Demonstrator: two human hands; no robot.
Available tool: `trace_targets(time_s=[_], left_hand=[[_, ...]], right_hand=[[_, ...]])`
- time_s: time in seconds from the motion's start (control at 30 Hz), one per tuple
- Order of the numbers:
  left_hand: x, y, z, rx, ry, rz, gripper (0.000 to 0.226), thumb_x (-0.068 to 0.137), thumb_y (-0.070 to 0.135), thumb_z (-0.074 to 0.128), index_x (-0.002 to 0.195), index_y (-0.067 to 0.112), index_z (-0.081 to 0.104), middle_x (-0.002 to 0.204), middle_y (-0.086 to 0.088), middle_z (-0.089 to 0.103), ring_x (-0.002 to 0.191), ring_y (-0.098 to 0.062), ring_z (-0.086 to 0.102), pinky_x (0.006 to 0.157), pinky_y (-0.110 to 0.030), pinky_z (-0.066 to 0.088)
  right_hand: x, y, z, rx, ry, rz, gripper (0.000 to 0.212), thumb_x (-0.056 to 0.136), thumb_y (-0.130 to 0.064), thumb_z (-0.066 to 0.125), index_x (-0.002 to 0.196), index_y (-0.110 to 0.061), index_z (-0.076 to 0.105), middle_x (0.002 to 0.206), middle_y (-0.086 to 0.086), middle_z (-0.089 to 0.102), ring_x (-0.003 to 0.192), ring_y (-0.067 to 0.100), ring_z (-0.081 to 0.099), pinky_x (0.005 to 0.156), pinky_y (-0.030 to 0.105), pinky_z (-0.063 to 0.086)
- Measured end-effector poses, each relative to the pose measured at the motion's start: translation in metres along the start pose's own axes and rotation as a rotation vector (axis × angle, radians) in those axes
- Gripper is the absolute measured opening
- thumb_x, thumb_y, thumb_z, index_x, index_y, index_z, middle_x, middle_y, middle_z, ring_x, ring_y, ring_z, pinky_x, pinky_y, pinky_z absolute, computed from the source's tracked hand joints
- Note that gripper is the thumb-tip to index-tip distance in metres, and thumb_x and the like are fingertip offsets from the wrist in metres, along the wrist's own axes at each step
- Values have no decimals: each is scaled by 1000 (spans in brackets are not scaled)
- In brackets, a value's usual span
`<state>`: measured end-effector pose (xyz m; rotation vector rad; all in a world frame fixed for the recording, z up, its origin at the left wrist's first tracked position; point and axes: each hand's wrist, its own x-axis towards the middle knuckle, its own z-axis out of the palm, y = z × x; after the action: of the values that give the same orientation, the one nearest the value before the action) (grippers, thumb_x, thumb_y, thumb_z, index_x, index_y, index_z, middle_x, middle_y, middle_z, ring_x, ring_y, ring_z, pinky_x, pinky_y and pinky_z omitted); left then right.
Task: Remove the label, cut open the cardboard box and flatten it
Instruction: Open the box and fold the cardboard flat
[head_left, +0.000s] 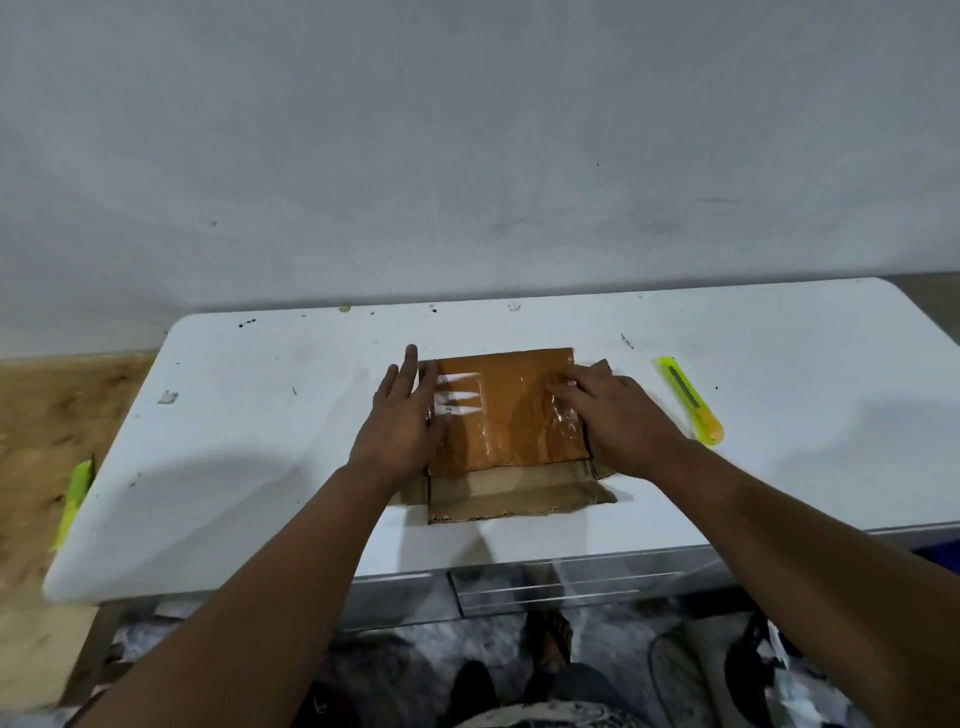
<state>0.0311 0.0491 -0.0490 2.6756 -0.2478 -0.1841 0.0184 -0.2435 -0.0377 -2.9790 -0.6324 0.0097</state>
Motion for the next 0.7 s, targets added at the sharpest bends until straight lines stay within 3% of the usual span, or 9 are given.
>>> trace_targets(time_s=[0.13, 0.3, 0.47, 0.53, 0.6, 0.7], left_hand=[[9, 3, 0, 192, -17, 2, 68, 106, 36, 40, 161, 16, 6, 169, 3, -11, 156, -27, -6, 119, -49, 30], [21, 5, -2, 284, -85, -24, 65, 108, 33, 34, 161, 17, -1, 168, 1, -16, 154, -29, -14, 124, -55, 14], [28, 8, -1, 396, -15, 43, 55, 108, 21, 33, 160, 25, 18, 170, 0, -6, 155, -30, -14, 124, -51, 2], [26, 19, -1, 413, 20, 108, 52, 107, 21, 38, 157, 30, 30, 170, 0, 7, 156, -28, 1, 124, -47, 9], [26, 32, -2, 411, 17, 131, 48, 106, 22, 44, 153, 31, 37, 167, 4, 19, 153, -25, 17, 119, -44, 26], [30, 34, 3, 420, -66, 188, 49, 106, 16, 40, 154, 26, 37, 165, 2, 24, 152, -26, 20, 111, -44, 38]], right_hand=[[7, -7, -1, -22, -53, 37, 63, 85, -25, 61, 145, -14, 46, 153, 12, 38, 135, 33, 40, 103, 43, 38], [14, -10, 1, -34, -162, 102, 69, 93, -42, 47, 155, -23, 24, 165, 3, 11, 150, 27, 17, 118, 41, 16], [26, -9, 3, -100, -236, 156, 71, 94, -51, 38, 156, -30, 14, 166, -3, 3, 150, 31, 14, 118, 50, 13], [33, -9, 5, -124, -263, 173, 70, 94, -55, 34, 156, -31, 11, 166, -3, 3, 149, 33, 13, 118, 56, 10], [39, -8, 10, -143, -289, 186, 69, 96, -60, 27, 156, -33, 8, 166, -4, 2, 149, 34, 13, 117, 61, 6], [42, -3, 17, -153, -311, 212, 68, 96, -66, 18, 156, -38, 2, 166, -8, 0, 149, 33, 11, 115, 65, 0]])
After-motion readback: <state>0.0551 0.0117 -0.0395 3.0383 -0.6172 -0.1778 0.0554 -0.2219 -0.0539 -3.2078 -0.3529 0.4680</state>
